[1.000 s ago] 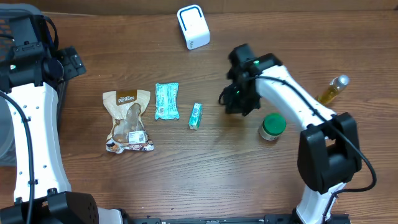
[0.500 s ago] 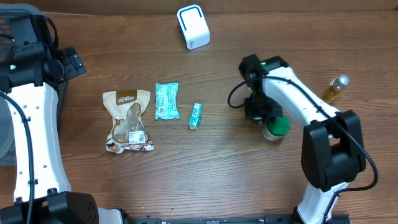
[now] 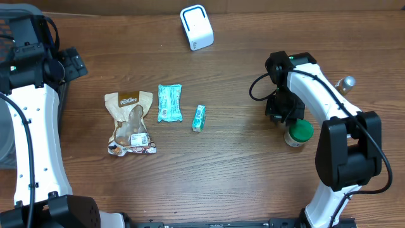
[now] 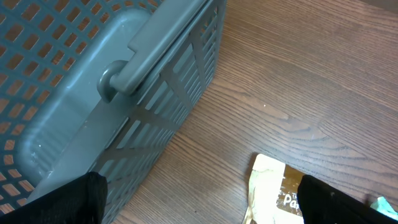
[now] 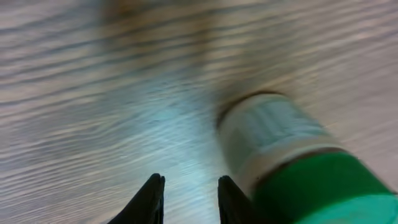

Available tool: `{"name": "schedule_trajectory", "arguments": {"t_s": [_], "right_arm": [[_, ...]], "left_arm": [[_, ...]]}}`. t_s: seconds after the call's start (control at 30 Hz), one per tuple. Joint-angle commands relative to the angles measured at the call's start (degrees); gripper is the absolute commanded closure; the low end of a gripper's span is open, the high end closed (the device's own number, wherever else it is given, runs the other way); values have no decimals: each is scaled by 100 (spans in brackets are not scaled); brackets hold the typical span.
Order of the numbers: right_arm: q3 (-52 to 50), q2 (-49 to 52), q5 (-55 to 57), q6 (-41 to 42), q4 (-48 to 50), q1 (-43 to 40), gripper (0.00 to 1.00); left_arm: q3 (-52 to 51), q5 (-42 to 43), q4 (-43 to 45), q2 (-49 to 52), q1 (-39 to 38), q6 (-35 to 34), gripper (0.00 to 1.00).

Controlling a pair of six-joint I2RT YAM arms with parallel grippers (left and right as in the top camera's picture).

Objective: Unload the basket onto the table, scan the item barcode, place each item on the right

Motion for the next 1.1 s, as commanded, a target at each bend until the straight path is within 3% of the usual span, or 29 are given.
{"name": "schedule_trajectory", "arguments": {"t_s": [0.0,0.1,0.23,0.27,0.83,1.07], "right_arm": [[-35,-52,-734,87,214,195,73],[-35,-52,-942,85,409,367,68],[-35,-52,-1012,90,879,741,18],[-35,-52,-1012,90,931,800,0],[-33,-52,-1939,92,1961,876,1],[-33,-52,-2973,98,2522,922,21]], "left_arm": [[63,4,17,0,31,17,1],[63,4,17,0,31,17,0],[63,4,17,0,31,17,0],[63,4,17,0,31,17,0],[63,4,20,0,31,17,0],[63,4,20,0,31,17,0]]}}
